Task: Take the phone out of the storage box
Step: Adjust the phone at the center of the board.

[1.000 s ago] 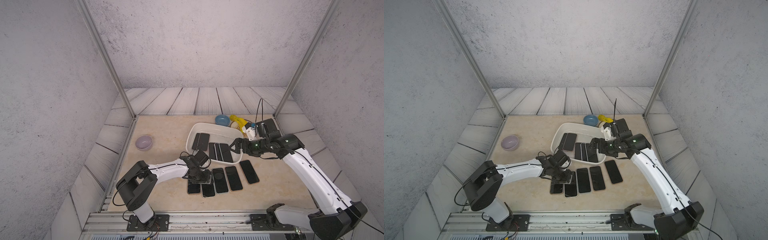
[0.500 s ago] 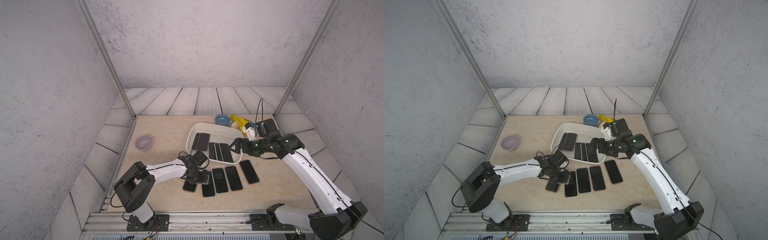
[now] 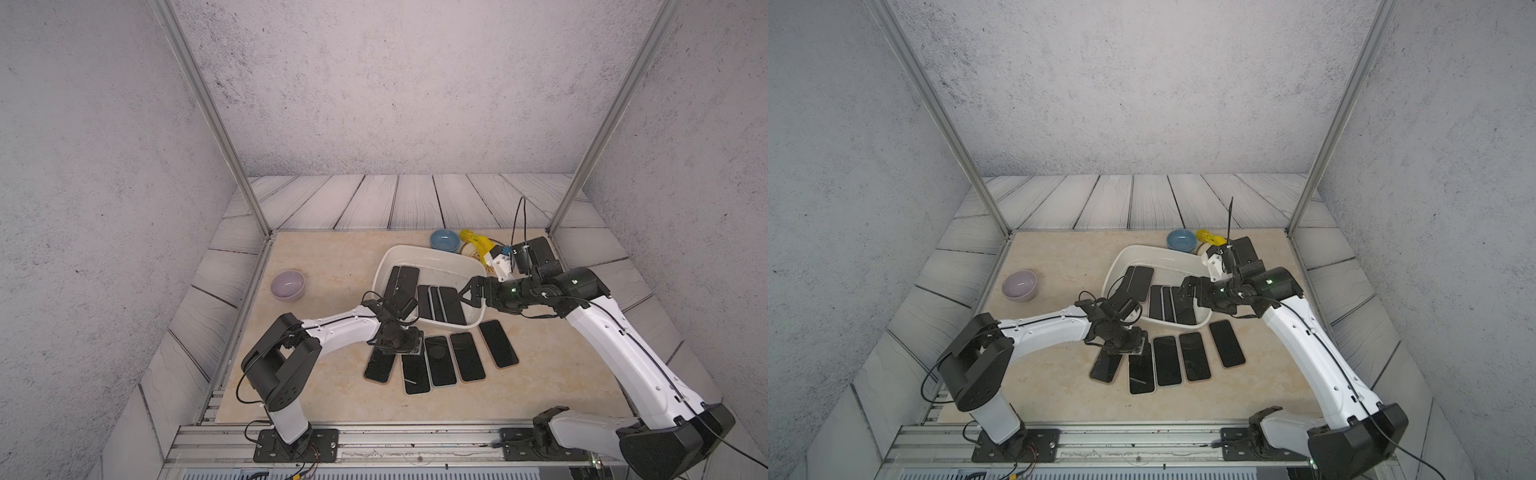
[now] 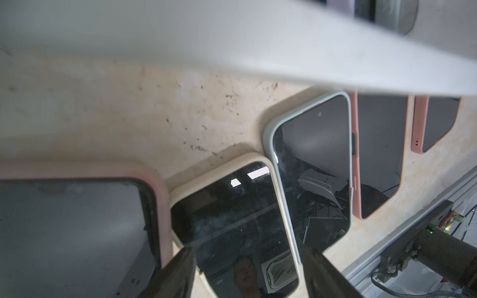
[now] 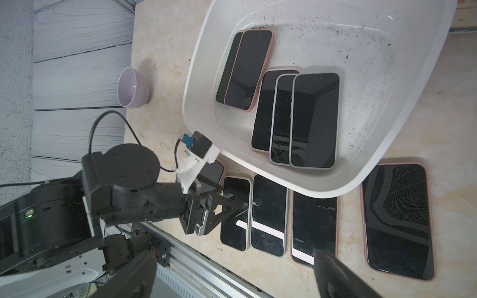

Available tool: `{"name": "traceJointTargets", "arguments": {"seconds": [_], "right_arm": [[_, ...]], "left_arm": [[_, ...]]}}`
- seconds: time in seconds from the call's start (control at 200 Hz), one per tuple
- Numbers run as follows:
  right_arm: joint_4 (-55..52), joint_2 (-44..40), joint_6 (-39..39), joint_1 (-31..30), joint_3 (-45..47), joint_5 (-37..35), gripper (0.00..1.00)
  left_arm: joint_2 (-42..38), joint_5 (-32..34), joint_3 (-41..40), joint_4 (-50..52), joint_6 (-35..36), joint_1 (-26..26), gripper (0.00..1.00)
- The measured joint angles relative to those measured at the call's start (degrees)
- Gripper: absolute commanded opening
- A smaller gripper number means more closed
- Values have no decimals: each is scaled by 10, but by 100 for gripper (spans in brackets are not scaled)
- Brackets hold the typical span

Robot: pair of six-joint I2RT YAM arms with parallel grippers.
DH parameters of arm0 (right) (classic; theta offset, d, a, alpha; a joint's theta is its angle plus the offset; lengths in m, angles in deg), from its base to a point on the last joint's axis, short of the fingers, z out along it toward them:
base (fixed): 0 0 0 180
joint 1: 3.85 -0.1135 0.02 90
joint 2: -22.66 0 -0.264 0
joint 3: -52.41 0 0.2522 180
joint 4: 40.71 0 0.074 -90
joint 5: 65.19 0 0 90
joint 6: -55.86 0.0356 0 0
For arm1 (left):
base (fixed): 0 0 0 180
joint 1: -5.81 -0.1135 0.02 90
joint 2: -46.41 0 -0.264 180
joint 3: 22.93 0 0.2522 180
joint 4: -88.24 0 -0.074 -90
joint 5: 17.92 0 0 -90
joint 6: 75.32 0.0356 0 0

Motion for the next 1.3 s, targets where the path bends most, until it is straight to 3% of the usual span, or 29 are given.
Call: {"name": "traceJointTargets", "arguments": {"seconds": [0.696,0.796,0.916,1.056,1.301], "right_arm": [[-12,31,-18,0,-26,2,100],[-10,31,-16,0,-26,2,100],[10,36,-2,0,-18,12,100],[45,80,29,0,-7,42,100],[80,240,63,0,-85,77,92]], "left_arm": [[-3,0,15,45,40,-44,72],[-64,-9,15,55,30,-44,74],[-198,7,15,74,13,-48,77],[-332,21,12,121,8,-95,80],[-399,16,-52,223,31,-143,91]]}}
